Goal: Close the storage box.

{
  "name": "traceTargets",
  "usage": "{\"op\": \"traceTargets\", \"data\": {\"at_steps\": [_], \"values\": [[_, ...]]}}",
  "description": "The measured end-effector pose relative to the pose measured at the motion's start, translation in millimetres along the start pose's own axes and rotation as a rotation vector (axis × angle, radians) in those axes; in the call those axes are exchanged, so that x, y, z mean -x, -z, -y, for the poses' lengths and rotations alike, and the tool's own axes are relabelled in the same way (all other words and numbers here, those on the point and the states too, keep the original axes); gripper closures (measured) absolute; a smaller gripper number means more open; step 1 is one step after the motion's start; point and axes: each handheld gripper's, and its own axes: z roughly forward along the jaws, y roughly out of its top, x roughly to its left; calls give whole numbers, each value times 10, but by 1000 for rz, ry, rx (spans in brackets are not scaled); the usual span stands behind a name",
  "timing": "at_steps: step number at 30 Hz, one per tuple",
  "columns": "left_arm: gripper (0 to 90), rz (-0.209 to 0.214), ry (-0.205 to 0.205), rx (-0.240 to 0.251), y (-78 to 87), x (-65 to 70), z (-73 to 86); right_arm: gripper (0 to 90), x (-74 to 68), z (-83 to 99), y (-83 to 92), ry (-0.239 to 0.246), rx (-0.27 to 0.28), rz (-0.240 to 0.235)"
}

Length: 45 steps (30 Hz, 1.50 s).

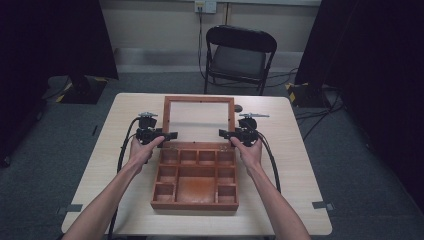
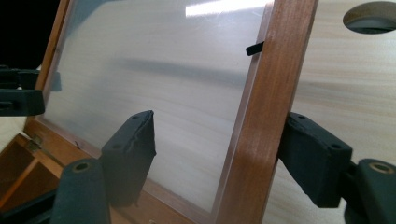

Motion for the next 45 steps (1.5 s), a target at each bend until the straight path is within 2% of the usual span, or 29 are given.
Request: {"op": "traceTargets", "data": {"at_steps": [5, 15, 20, 22, 33, 37, 39, 45], "values": [[321, 17, -14, 19, 80, 15, -15, 363, -3, -23, 92, -1, 31, -15], [375, 16, -18, 50, 138, 23, -6, 456, -10, -35, 151, -3, 53, -3], [377, 41, -11, 72, 168, 8, 1, 455, -13, -40, 175, -26, 69, -16], [378, 47, -12, 76, 187, 15, 0, 462, -17, -45, 188, -21, 73, -18], [424, 58, -9, 101, 252, 38, -5, 510, -33, -46, 272, -25, 100, -29], [429, 57, -17, 107, 256, 45, -3, 517, -37, -46, 285, -23, 102, -24], [429, 68, -6, 112, 258, 39, -3, 519, -32, -55, 294, -30, 98, -29], [448, 73, -21, 104, 274, 25, -10, 519, -44, -74, 302, -27, 87, -24]]}}
